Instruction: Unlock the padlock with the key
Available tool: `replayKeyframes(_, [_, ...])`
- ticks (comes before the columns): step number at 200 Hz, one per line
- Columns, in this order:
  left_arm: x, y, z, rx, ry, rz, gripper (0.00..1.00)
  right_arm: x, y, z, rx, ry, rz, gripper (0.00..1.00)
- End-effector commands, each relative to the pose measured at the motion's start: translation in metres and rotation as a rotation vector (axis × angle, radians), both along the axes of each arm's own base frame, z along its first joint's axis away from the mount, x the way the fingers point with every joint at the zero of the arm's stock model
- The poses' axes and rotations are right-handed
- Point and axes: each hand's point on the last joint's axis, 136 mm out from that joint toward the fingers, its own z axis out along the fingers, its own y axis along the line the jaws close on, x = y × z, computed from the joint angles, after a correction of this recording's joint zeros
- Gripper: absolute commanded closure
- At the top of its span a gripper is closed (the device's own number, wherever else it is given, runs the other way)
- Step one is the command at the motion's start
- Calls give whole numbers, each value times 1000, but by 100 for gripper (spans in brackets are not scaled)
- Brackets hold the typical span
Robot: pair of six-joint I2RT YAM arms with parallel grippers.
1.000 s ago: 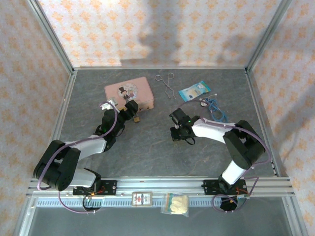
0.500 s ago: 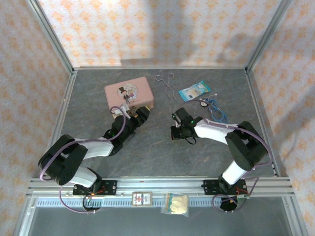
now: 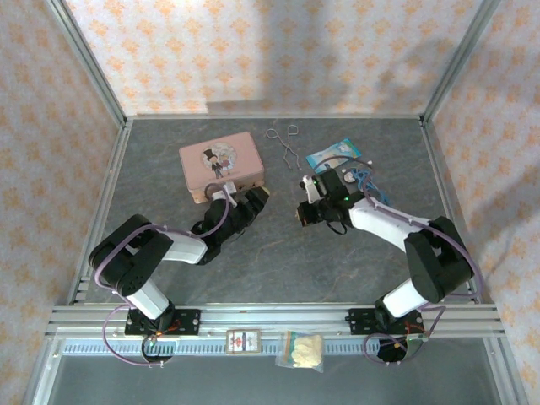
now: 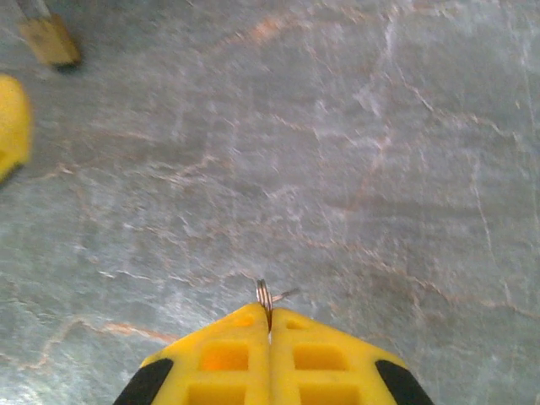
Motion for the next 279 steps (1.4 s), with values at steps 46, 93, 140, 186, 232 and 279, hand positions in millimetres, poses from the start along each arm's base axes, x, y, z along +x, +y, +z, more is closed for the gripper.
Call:
replayKeyframes(46, [8, -18, 7, -165, 51, -4, 18, 15, 38, 34, 175, -44, 89, 100])
replayKeyframes(93, [16, -34, 27, -515, 93, 12, 19, 18, 56, 70, 362, -76, 62, 100])
replayKeyframes(140, [20, -40, 35, -581, 101, 9, 19, 15, 66, 74, 411, -80, 73, 100])
replayKeyframes(186, [19, -36, 32, -603, 108, 27, 25, 9, 67, 66, 404, -59, 87, 100])
replayKeyframes(232, [20, -34, 26, -593, 117, 38, 30, 5, 61, 68, 387, -70, 81, 100])
replayKeyframes(279, [21, -35, 25, -580, 116, 41, 33, -2, 56, 70, 384, -70, 77, 100])
